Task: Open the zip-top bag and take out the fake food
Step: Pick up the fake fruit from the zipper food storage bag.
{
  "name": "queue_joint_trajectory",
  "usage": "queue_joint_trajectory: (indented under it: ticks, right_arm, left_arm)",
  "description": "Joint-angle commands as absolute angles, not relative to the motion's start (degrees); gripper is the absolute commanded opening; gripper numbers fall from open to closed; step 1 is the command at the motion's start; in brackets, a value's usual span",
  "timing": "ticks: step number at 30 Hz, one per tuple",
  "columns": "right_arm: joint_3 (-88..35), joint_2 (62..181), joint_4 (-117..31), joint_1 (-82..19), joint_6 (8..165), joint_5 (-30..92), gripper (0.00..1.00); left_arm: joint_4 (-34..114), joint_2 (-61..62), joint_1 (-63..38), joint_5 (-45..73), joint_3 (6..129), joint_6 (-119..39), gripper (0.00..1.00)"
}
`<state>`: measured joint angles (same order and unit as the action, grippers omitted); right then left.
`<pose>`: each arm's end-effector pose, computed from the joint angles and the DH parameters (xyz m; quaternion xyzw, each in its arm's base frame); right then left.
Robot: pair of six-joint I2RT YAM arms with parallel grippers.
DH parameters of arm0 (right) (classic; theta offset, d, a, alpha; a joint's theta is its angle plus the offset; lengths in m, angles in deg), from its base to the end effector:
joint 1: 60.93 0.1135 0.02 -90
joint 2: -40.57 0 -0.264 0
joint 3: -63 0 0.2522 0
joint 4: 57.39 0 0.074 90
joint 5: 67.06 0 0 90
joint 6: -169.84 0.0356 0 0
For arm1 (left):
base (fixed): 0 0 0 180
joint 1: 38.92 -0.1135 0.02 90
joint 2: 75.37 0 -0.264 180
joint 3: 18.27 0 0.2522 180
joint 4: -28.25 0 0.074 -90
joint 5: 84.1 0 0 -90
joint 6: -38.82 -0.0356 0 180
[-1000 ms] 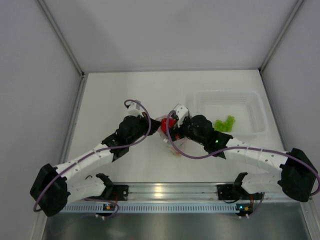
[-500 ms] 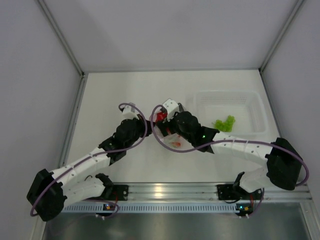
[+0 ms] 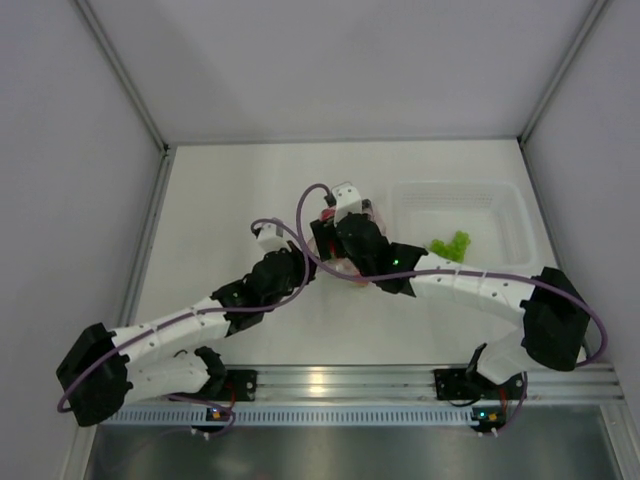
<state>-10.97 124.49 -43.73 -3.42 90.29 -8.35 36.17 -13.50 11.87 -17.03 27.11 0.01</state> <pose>0.1961 0.2736 0.2906 -0.1863 0.7978 0.1075 0.5633 0.1591 -0.1730 0.2306 -0.1105 0.8235 -0.3073 0.4640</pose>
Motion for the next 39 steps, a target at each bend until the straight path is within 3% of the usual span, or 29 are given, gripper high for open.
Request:
queue_joint_trajectory:
  ticks: [1, 5, 13, 19, 34, 39]
  right_arm:
    - [-20.81, 120.64, -56.21, -5.74, 96.53, -7.66, 0.00]
    - [-19.67, 119.41, -54.17, -6.53, 96.37, 4.27, 0.00]
    - [-15.72, 116.33, -49.16, -6.62, 93.90, 10.36, 0.00]
    - [-10.09, 114.57, -49.61, -6.62, 91.17, 17.13, 0.00]
    - [-8.86, 117.21, -44.33, -6.36, 85.81, 16.36, 0.00]
    - [-7.10, 117.21, -48.71, -6.62, 85.55, 14.23, 0.00]
  left_arm:
    - [47.46, -13.58, 13.29, -16.76, 23.71, 0.84, 0.00]
    - [49.83, -12.88, 12.59, -22.57, 24.67, 2.86, 0.00]
    - [50.01, -12.35, 8.98, -30.91, 27.13, 4.89, 0.00]
    - [50.27, -10.42, 6.44, -30.40, 30.73, 3.48, 0.00]
    - [50.98, -10.50, -0.07, -33.21, 34.34, 4.10, 0.00]
    - [49.40, -12.96, -0.07, -32.15, 33.99, 3.22, 0.00]
